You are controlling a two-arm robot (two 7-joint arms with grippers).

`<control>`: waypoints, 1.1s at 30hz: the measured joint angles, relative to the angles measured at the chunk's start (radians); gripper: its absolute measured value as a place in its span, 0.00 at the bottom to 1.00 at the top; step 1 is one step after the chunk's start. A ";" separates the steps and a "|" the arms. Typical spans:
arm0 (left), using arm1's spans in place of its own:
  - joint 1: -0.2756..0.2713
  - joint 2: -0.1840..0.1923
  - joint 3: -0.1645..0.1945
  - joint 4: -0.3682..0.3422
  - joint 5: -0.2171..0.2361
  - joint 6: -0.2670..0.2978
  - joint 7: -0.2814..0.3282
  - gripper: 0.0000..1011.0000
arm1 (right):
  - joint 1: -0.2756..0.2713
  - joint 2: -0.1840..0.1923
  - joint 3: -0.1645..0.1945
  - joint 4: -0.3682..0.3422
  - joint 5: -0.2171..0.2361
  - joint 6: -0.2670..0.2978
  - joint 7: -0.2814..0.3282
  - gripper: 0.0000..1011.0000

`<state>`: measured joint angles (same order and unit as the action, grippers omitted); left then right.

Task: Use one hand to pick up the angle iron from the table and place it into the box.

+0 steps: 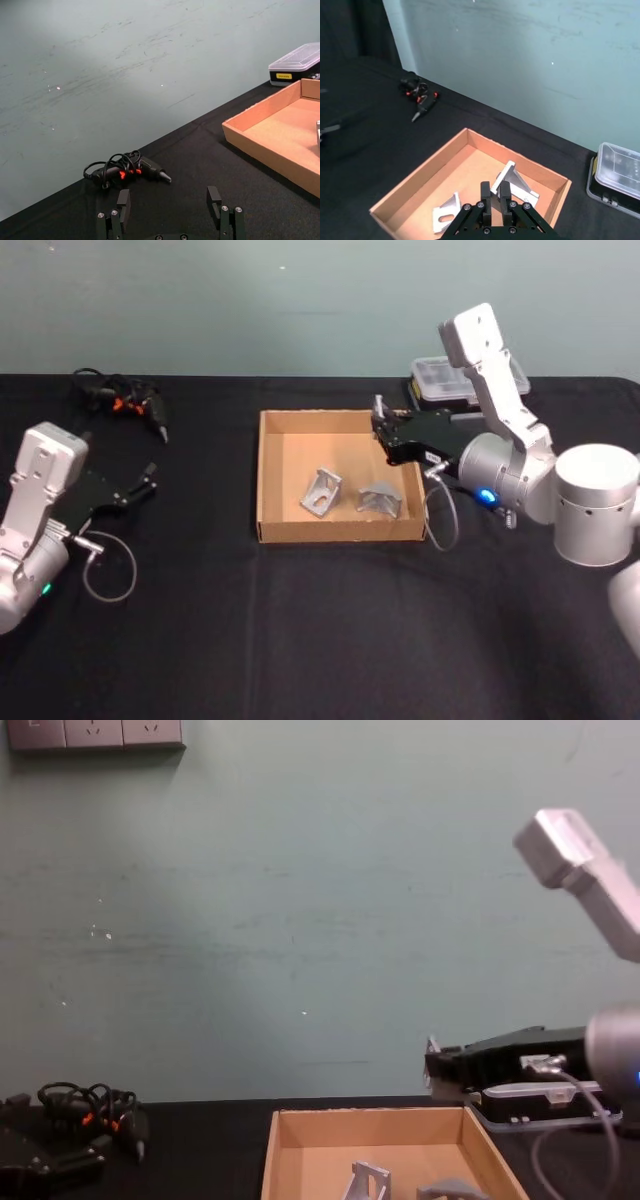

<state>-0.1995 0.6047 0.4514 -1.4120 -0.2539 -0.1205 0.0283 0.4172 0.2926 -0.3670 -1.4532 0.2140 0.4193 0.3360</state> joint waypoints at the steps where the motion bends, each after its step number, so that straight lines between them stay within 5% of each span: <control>1: 0.000 0.000 0.000 0.000 0.000 0.000 0.000 0.99 | 0.009 -0.004 -0.003 0.013 -0.002 -0.001 0.000 0.12; 10: 0.000 0.000 0.000 0.000 0.000 0.000 0.000 0.99 | 0.090 -0.051 -0.034 0.164 -0.027 -0.013 0.000 0.12; 33: 0.000 0.000 0.000 0.000 0.000 0.000 0.000 0.99 | 0.166 -0.099 -0.072 0.333 -0.085 -0.001 0.031 0.12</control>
<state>-0.1995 0.6047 0.4514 -1.4120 -0.2538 -0.1206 0.0283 0.5830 0.1936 -0.4390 -1.1206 0.1291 0.4183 0.3670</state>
